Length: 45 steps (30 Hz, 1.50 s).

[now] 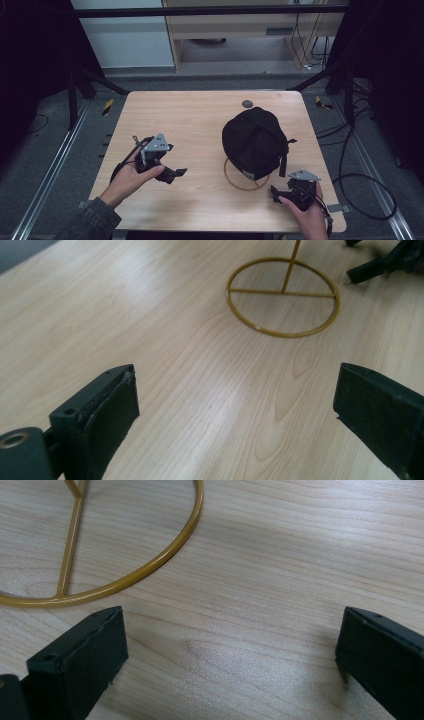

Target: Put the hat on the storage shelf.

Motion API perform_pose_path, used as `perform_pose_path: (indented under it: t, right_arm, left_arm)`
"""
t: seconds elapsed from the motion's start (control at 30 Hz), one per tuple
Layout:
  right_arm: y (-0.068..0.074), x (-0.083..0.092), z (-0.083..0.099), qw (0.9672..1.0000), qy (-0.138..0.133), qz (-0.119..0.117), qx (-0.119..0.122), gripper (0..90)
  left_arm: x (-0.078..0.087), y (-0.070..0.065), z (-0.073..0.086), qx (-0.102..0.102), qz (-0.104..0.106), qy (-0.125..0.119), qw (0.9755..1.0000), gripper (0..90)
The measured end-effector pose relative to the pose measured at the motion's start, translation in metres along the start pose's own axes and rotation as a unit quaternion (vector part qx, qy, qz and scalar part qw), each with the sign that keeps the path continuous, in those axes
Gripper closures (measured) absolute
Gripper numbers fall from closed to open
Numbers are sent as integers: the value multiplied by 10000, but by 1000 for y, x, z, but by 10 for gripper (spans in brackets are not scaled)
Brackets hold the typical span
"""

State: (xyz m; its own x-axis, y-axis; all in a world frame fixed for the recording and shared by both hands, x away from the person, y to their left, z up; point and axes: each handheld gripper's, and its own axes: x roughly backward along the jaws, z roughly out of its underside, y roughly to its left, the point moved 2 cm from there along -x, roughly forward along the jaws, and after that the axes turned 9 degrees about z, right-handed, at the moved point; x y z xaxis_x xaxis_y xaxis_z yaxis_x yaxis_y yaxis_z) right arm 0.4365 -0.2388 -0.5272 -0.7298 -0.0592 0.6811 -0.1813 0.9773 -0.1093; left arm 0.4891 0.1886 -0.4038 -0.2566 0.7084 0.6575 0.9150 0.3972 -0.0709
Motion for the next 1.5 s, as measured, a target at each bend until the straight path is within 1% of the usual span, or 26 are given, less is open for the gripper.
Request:
perform_pose_path:
  t: [0.13, 0.2, 0.3, 0.4, 0.5, 0.6, 0.67, 0.77, 0.83, 0.87, 0.9, 0.97, 1.0, 1.07, 1.17, 1.3, 1.43, 1.5]
  right_arm:
    - [0, 0, 0, 10000, 0, 0, 0, 4]
    - [0, 0, 0, 10000, 0, 1, 1, 4]
    - [0, 0, 0, 10000, 0, 0, -1, 4]
    - [0, 0, 0, 10000, 0, 1, 0, 4]
    - [0, 0, 0, 10000, -1, 0, -2, 4]
    - [0, 0, 0, 10000, 0, 2, -2, 4]
    - [0, 0, 0, 10000, 0, 1, -2, 4]
    - [0, 0, 0, 10000, 2, 4, 4, 4]
    - [0, 0, 0, 10000, 2, 4, 2, 4]
    - [0, 0, 0, 10000, 1, 6, -4, 4]
    - [0, 0, 0, 10000, 3, 4, 2, 4]
    - [0, 0, 0, 10000, 3, 5, 2, 4]
    - [0, 0, 0, 10000, 2, 5, 3, 4]
    - [0, 0, 0, 10000, 2, 5, 4, 4]
    - [0, 0, 0, 10000, 2, 6, 0, 4]
    - [0, 0, 0, 10000, 1, 6, 3, 4]
    - [0, 0, 0, 10000, 2, 6, 1, 4]
    - [0, 0, 0, 10000, 1, 5, 2, 4]
  left_arm:
    - [-3, 8, 18, 126, -79, 75, 9999, 41]
    - [-2, 11, 25, 299, -71, 29, 9995, 42]
    - [-1, 14, 34, 407, -83, -11, 9991, 42]
    - [1, 16, 44, 452, -167, 38, 9988, 42]
    - [1, 15, 54, 447, -205, 117, 9987, 42]
    - [-2, 12, 69, 478, -246, 231, 9983, 41]
    - [-3, 13, 77, 530, -236, 271, 9979, 40]
    - [-4, 17, 91, 673, -264, 306, 9969, 40]
    - [-3, 20, 99, 727, -309, 354, 9962, 40]
    - [-3, 20, 99, 727, -309, 354, 9962, 40]
    - [-2, 23, 105, 808, -337, 351, 9955, 40]
    - [-1, 27, 111, 909, -370, 314, 9947, 40]
    - [0, 30, 114, 946, -419, 306, 9942, 40]
    - [0, 34, 119, 982, -480, 324, 9935, 41]
    - [-2, 37, 124, 1024, -504, 328, 9929, 41]
    - [-6, 39, 127, 999, -509, 336, 9931, 39]
    - [-10, 41, 130, 1042, -500, 308, 9928, 38]
    - [-11, 42, 131, 1032, -518, 334, 9928, 37]
